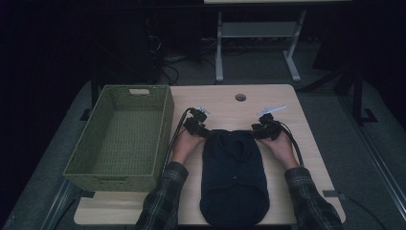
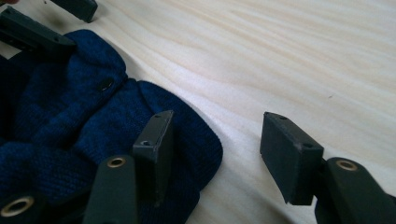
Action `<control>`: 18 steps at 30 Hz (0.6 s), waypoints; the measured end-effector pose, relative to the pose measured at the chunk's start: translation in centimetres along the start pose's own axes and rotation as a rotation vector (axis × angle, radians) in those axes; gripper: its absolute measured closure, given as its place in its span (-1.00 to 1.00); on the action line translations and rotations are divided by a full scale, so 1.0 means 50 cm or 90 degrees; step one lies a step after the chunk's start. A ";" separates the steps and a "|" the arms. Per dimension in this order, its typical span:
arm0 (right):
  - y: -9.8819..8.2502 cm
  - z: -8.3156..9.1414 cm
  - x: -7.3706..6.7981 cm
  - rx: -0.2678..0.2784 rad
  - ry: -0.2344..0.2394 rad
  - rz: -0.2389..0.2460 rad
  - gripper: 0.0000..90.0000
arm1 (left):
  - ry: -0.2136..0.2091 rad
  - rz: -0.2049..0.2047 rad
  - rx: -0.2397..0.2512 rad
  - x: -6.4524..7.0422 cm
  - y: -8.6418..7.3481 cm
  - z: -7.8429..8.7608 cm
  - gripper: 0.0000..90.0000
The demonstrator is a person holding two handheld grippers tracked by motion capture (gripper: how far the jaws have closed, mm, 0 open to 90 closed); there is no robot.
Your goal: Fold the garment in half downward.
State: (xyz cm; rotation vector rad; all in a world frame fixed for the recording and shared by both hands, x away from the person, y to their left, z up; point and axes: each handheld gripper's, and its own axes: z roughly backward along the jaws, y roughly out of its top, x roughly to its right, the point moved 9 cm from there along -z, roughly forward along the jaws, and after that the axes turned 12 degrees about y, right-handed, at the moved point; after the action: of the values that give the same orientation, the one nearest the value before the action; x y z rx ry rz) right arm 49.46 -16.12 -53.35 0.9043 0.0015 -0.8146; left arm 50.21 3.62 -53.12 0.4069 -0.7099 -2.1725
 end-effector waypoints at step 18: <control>-0.011 -0.008 -0.026 -0.024 0.012 0.012 0.68 | -0.070 0.011 0.033 0.027 -0.005 0.006 0.64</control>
State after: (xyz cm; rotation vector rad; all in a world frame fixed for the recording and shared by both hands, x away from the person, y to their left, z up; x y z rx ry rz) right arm 48.33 -15.20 -53.57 0.8756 0.0243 -0.7855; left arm 49.08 2.79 -53.11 0.3088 -0.8284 -2.1763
